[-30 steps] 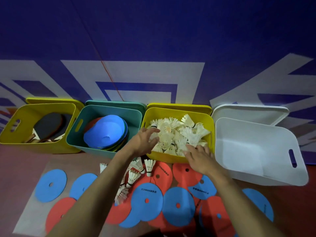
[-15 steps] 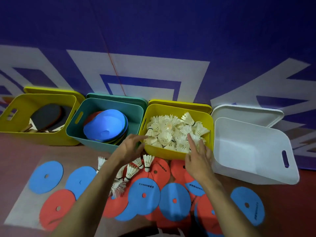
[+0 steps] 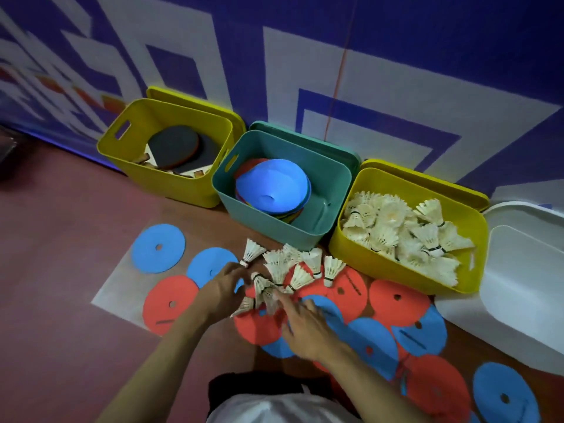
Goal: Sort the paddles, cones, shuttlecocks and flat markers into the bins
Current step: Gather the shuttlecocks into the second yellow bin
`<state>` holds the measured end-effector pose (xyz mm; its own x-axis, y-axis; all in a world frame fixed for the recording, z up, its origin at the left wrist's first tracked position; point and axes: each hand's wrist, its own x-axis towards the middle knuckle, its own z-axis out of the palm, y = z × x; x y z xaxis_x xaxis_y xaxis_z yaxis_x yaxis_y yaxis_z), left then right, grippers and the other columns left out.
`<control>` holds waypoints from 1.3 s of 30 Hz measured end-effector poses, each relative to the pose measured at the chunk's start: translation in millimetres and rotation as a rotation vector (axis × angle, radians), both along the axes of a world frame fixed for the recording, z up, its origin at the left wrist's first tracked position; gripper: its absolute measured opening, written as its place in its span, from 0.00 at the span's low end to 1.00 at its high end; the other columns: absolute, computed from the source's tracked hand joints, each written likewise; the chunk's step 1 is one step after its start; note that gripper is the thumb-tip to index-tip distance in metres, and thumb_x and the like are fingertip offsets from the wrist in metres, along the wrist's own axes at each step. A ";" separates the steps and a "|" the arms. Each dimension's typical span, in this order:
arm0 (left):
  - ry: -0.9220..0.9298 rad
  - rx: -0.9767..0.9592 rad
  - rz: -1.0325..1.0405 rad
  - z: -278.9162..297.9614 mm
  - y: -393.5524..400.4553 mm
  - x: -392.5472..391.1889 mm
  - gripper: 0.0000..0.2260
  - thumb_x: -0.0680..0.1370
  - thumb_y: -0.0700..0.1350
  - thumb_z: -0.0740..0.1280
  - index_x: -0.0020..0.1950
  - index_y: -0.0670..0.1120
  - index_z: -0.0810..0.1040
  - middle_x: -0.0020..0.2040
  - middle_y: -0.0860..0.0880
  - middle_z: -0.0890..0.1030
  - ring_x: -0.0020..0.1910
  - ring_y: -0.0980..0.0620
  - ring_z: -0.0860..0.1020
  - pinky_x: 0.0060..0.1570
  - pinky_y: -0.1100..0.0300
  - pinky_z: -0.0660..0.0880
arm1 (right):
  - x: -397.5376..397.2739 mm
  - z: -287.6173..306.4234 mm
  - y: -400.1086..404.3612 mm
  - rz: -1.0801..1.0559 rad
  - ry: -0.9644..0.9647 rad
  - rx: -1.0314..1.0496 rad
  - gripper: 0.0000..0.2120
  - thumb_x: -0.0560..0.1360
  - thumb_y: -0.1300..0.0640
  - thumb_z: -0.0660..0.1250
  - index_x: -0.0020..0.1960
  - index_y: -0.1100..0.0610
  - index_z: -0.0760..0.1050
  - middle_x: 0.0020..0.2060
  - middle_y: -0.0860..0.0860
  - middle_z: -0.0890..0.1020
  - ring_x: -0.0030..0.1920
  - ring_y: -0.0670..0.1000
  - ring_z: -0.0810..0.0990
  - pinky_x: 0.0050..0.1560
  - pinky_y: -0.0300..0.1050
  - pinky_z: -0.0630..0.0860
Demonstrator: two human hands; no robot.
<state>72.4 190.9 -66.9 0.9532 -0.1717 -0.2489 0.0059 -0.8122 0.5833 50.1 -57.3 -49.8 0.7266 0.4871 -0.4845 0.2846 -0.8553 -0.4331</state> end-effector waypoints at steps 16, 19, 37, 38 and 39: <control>-0.164 0.482 -0.789 -100.7 -4.9 40.9 0.18 0.79 0.38 0.51 0.40 0.43 0.80 0.47 0.44 0.84 0.21 0.50 0.74 0.19 0.63 0.60 | 11.0 -14.1 12.3 -0.395 0.173 0.000 0.26 0.79 0.50 0.56 0.76 0.48 0.59 0.61 0.59 0.77 0.65 0.59 0.73 0.64 0.54 0.72; -0.476 0.441 -0.758 -100.8 -4.5 37.1 0.20 0.80 0.36 0.47 0.38 0.41 0.76 0.41 0.40 0.84 0.17 0.52 0.69 0.18 0.66 0.57 | 5.7 -6.3 0.5 -0.429 0.139 0.023 0.25 0.81 0.54 0.58 0.78 0.51 0.60 0.63 0.57 0.78 0.67 0.57 0.71 0.65 0.51 0.70; -0.019 -0.021 -0.310 24.0 -99.0 -6.9 0.17 0.80 0.46 0.59 0.64 0.60 0.78 0.71 0.51 0.67 0.46 0.50 0.82 0.45 0.57 0.75 | 17.7 91.4 -133.5 -0.801 -0.232 0.375 0.24 0.80 0.59 0.61 0.73 0.42 0.67 0.64 0.43 0.78 0.66 0.40 0.74 0.68 0.47 0.72; -0.021 -0.033 -0.304 27.3 -107.7 -7.7 0.16 0.80 0.46 0.59 0.64 0.60 0.78 0.71 0.52 0.67 0.42 0.53 0.81 0.45 0.57 0.75 | 26.3 102.8 -144.2 -0.823 -0.243 0.383 0.24 0.80 0.59 0.61 0.73 0.43 0.67 0.64 0.42 0.77 0.66 0.41 0.74 0.68 0.47 0.71; -0.022 -0.050 -0.297 32.7 -117.0 -7.4 0.16 0.80 0.46 0.59 0.64 0.60 0.78 0.71 0.52 0.66 0.39 0.55 0.80 0.45 0.58 0.75 | 35.2 113.7 -154.4 -0.838 -0.247 0.391 0.23 0.80 0.59 0.60 0.74 0.45 0.67 0.64 0.42 0.77 0.67 0.42 0.73 0.68 0.46 0.71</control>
<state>65.0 74.0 -34.2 0.8642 -0.4557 -0.2133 -0.2407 -0.7466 0.6202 85.3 -211.7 63.9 0.9724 -0.1434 -0.1839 -0.2330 -0.6302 -0.7407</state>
